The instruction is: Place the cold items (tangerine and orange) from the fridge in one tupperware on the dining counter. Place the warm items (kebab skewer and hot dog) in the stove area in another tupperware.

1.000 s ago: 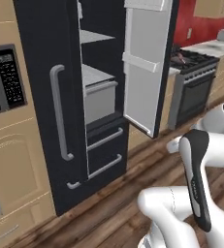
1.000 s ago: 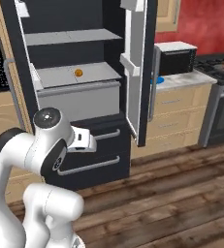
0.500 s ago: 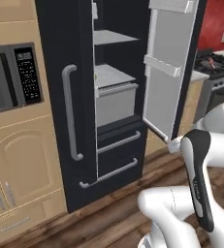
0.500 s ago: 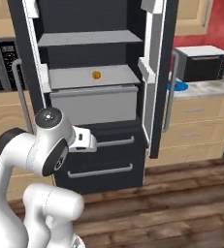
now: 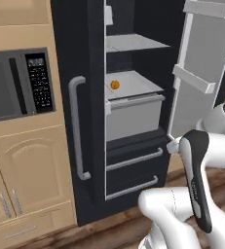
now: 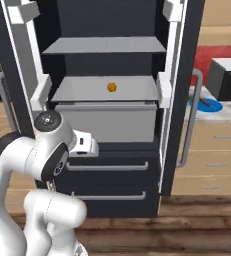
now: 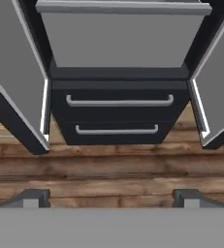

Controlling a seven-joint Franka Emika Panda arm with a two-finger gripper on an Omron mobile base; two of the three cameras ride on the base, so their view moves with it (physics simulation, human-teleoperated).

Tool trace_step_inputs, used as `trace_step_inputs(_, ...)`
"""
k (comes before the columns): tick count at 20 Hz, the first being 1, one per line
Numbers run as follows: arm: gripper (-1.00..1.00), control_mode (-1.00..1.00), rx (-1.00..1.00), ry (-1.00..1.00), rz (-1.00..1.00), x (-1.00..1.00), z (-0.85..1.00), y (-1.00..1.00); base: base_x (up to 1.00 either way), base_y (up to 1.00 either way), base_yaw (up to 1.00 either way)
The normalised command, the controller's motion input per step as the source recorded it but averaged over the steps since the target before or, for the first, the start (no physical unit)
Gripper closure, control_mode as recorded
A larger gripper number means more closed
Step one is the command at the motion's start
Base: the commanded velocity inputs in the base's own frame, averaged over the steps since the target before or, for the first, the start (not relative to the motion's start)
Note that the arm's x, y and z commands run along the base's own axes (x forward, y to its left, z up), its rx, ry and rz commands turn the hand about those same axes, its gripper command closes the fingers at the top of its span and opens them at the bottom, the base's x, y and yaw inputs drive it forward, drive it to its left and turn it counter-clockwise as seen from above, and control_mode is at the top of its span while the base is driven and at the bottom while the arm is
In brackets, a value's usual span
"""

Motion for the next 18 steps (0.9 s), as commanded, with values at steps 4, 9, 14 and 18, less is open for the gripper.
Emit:
trace_step_inputs(4, -1.0, 1.0, 0.0, 0.0, 0.0, 0.0, 0.0, 0.0, 0.59, -0.72, 0.32)
trace_step_inputs(9, -1.0, 1.0, 0.0, 0.0, 0.0, 0.0, 0.0, 0.0, 0.57, -0.09, 0.15)
trace_step_inputs(14, -1.0, 1.0, 0.0, 0.0, 0.0, 0.0, 0.0, 0.0, 0.55, 0.0, 0.09)
trace_step_inputs(18, -1.0, 1.0, 0.0, 0.0, 0.0, 0.0, 0.0, 0.0, 0.54, 0.0, 0.07)
